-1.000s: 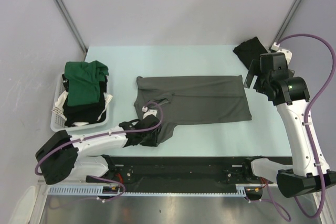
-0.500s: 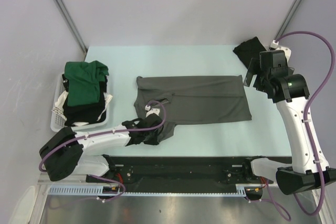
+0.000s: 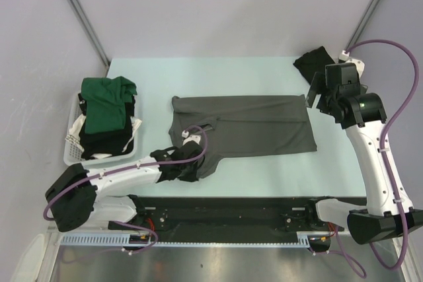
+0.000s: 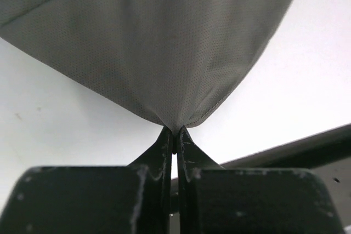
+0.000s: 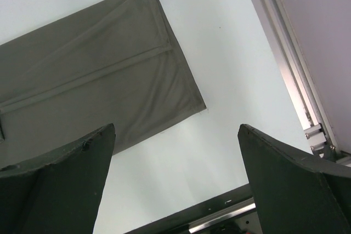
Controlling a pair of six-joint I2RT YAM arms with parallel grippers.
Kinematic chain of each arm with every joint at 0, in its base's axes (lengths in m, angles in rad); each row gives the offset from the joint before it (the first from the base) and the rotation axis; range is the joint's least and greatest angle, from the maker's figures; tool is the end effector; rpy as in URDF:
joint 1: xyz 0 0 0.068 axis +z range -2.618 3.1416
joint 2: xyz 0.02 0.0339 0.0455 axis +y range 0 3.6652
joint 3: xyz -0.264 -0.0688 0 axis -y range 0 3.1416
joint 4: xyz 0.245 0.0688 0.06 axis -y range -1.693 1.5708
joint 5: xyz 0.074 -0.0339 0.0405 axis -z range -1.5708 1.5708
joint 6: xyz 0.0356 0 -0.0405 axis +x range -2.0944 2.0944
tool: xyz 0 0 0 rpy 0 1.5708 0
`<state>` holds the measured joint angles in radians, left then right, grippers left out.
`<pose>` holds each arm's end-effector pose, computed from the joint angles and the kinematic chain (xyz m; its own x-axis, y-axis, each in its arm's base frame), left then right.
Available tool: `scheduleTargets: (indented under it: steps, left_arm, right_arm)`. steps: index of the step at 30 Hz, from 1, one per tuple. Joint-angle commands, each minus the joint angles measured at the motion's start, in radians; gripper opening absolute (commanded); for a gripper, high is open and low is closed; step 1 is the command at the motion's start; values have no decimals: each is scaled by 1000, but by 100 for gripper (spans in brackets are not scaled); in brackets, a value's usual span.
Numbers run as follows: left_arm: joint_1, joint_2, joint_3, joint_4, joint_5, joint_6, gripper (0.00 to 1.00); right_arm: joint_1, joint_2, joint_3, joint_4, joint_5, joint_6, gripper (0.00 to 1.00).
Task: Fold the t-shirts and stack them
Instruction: Grap the side of the flattened tshirt closest away from the robot with both arms
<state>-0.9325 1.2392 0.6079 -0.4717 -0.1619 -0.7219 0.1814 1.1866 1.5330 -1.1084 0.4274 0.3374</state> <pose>0.1336 -0.1704 0.1695 -0.8943 0.1109 -0.4335 0.2110 0.9589 -0.1900 0.2073 0.0230 0.4244 -0.5975 0.1967 -0.7774 0.3482 0.9369 -0.0305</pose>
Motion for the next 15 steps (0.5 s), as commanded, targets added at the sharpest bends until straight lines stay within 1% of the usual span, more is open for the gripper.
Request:
scheduleTargets:
  steps: [1,10,15]
  left_arm:
    - [-6,-66,88,-94,1,30,3]
    - [-8,-93,157,-179,-7,38,4]
    - [-8,-73,164,-186,4,41,3]
  right_arm:
    - [3,2,-34,56,-15,29,100]
    - [6,8,-86,68,-16,20,100]
    - [4,-19,-177,71,19,9,100]
